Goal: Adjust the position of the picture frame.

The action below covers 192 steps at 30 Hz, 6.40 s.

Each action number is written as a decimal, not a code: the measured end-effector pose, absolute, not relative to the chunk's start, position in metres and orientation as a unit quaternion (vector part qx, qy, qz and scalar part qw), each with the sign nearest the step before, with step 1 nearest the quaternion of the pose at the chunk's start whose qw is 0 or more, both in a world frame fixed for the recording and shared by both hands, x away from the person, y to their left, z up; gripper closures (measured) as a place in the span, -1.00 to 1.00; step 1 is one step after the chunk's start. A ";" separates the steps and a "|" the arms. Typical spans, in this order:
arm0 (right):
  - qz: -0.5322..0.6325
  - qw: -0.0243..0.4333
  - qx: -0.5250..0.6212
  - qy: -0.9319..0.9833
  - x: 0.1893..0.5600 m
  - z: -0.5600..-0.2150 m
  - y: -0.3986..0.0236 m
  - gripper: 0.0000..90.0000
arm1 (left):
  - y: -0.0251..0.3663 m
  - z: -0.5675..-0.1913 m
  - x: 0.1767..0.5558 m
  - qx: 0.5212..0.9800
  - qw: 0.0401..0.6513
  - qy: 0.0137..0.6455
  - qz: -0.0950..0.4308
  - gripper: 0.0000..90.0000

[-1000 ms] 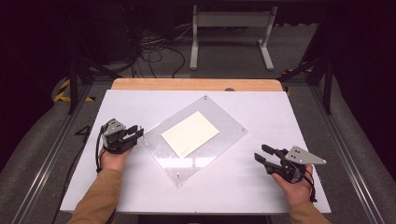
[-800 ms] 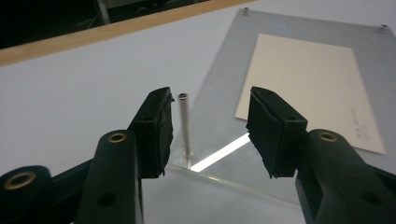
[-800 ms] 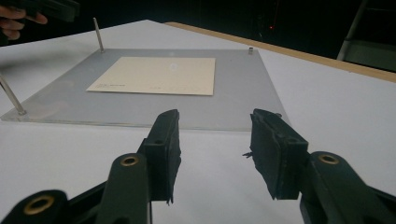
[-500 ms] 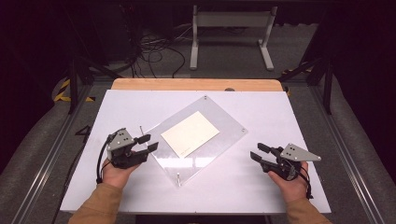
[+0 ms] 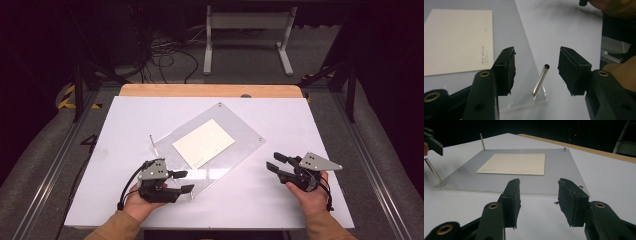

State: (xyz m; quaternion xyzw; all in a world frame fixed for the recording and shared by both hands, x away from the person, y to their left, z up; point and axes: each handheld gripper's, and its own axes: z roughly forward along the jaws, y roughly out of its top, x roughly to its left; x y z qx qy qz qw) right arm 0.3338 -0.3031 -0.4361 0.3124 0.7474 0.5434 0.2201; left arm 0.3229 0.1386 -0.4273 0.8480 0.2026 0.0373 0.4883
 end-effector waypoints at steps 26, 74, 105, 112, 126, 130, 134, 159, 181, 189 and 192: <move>0.494 0.192 0.273 0.803 0.362 -0.409 -0.296 0.86 | 0.125 -0.442 0.318 0.887 0.410 0.194 0.086 0.88; 0.248 0.078 0.251 0.933 0.475 -0.420 -0.205 0.69 | 0.217 -0.453 0.331 0.799 0.449 0.364 0.166 0.48; 0.187 -0.022 0.153 0.970 0.405 -0.409 -0.204 0.99 | 0.228 -0.451 0.319 0.786 0.469 0.374 0.149 0.24; 0.182 0.014 0.149 0.972 0.390 -0.409 -0.211 0.99 | 0.228 -0.450 0.319 0.788 0.464 0.373 0.155 0.21; 0.122 0.036 0.114 0.985 0.415 -0.413 -0.187 0.75 | 0.231 -0.452 0.320 0.786 0.465 0.378 0.155 0.14; 0.103 0.035 0.110 0.988 0.415 -0.412 -0.180 0.83 | 0.231 -0.452 0.320 0.786 0.463 0.378 0.156 0.14; 0.087 0.027 0.103 0.991 0.414 -0.411 -0.178 0.83 | 0.231 -0.452 0.319 0.786 0.464 0.378 0.154 0.14; 0.123 -0.052 0.040 0.990 0.321 -0.416 -0.163 0.83 | 0.234 -0.451 0.319 0.786 0.460 0.386 0.147 0.24; 0.359 -0.033 0.116 0.925 0.344 -0.404 -0.218 0.69 | 0.231 -0.439 0.324 0.777 0.451 0.384 0.212 0.88; 0.375 0.002 0.160 0.913 0.350 -0.397 -0.235 0.69 | 0.237 -0.433 0.371 0.749 0.459 0.417 0.232 0.88; 0.374 0.017 0.183 0.909 0.352 -0.397 -0.243 0.68 | 0.239 -0.435 0.391 0.742 0.460 0.428 0.233 0.88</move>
